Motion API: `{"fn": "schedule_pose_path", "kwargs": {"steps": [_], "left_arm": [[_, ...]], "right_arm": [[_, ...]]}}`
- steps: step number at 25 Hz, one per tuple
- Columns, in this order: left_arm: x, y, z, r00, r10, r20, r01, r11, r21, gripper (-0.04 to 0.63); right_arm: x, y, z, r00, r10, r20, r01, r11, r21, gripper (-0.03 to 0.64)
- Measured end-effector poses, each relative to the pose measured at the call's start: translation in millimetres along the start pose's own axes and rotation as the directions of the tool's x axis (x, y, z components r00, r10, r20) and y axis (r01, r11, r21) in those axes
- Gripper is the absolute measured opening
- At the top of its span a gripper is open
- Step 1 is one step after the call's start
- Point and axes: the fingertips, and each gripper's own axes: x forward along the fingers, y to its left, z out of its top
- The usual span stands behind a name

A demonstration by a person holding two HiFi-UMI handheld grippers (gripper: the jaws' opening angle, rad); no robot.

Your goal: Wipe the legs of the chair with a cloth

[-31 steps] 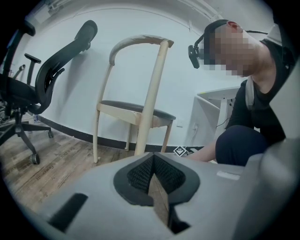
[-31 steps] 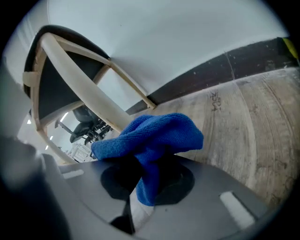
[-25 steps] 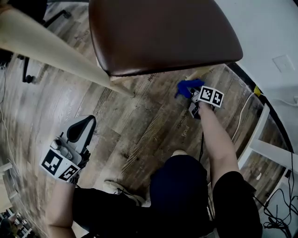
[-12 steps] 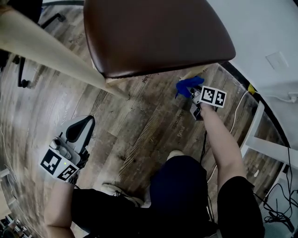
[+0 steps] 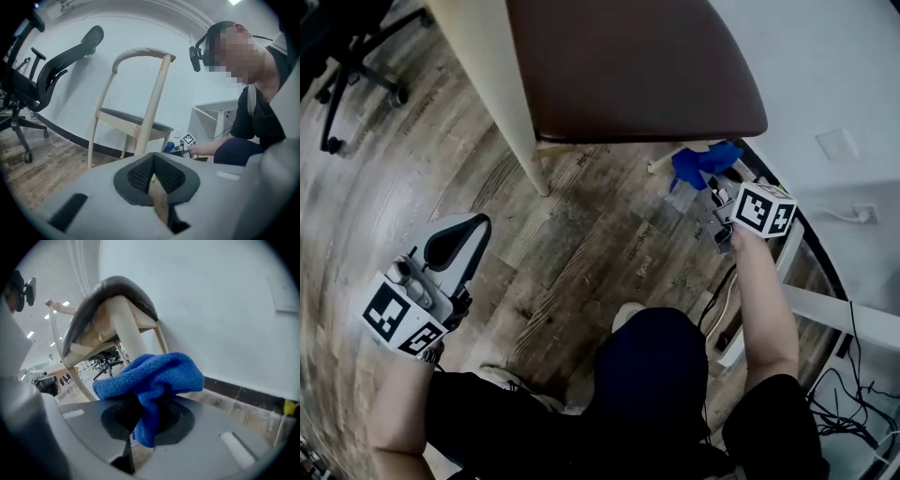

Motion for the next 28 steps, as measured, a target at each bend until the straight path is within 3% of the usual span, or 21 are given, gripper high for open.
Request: {"fn": "schedule_pose_path", "kwargs": {"steps": [7, 12, 17, 23, 28], "left_arm": [[-1, -10, 12, 0.999, -0.032, 0.039, 0.031, 0.999, 0.011, -0.002], [-3, -12, 12, 0.998, -0.042, 0.042, 0.042, 0.999, 0.019, -0.003], [-12, -11, 13, 0.998, -0.029, 0.048, 0.028, 1.0, 0.014, -0.002], [-13, -15, 11, 0.999, -0.03, 0.041, 0.03, 0.999, 0.019, -0.002], [-13, -18, 11, 0.999, -0.034, 0.035, 0.034, 0.999, 0.022, -0.002]], "right_arm": [[-38, 43, 56, 0.998, -0.058, -0.019, 0.053, 0.979, -0.198, 0.066], [-36, 88, 65, 1.0, 0.018, -0.015, -0.02, 0.982, -0.188, 0.066], [-17, 152, 52, 0.981, 0.189, -0.05, -0.195, 0.967, -0.162, 0.066], [15, 240, 35, 0.908, 0.394, -0.142, -0.416, 0.888, -0.197, 0.066], [34, 290, 15, 0.866, 0.419, -0.274, -0.496, 0.789, -0.363, 0.066]]}}
